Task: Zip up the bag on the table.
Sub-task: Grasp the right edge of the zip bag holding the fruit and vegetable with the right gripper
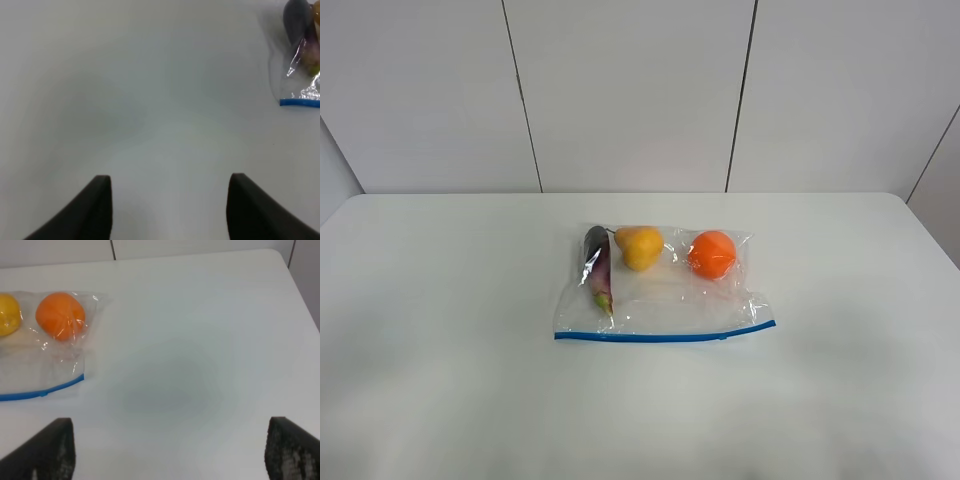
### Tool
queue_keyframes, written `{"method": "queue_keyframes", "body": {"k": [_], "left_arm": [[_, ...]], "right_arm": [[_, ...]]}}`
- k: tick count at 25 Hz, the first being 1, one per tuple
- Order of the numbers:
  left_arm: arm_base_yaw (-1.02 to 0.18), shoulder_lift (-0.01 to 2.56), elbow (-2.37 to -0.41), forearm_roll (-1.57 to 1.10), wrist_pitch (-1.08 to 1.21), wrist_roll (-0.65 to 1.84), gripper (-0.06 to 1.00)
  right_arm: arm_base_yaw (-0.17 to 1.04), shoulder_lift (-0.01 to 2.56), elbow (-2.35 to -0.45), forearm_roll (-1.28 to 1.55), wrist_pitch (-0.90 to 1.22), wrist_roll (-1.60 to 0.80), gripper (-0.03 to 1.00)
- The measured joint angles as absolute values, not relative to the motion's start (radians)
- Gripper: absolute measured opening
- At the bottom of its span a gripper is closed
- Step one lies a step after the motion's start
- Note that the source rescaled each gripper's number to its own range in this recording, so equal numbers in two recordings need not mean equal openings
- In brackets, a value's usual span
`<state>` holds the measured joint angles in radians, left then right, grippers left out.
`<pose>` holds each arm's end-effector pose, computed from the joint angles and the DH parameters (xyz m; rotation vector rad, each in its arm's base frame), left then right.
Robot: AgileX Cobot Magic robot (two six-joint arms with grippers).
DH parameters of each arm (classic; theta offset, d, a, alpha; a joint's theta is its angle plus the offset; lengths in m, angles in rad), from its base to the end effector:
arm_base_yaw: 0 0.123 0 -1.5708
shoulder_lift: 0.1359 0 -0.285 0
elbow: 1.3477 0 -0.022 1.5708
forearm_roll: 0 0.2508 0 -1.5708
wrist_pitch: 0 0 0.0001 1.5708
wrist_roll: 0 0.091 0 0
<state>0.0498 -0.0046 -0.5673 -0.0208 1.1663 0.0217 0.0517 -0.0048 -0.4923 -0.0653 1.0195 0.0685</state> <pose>-0.0182 -0.0026 0.2870 -0.0260 2.0777 0.0188 -0.0028 -0.0052 0.2786 0.0181 2.0042 -0.0007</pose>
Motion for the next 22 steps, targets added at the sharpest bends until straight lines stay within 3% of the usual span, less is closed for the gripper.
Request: {"method": "queue_keyframes", "body": {"k": [22], "left_arm": [[0.05,-0.005,-0.567,-0.022,1.166,0.022,1.0]], "right_arm": [[0.052,0.07,-0.516,-0.084,1.012,0.073,1.0]]}}
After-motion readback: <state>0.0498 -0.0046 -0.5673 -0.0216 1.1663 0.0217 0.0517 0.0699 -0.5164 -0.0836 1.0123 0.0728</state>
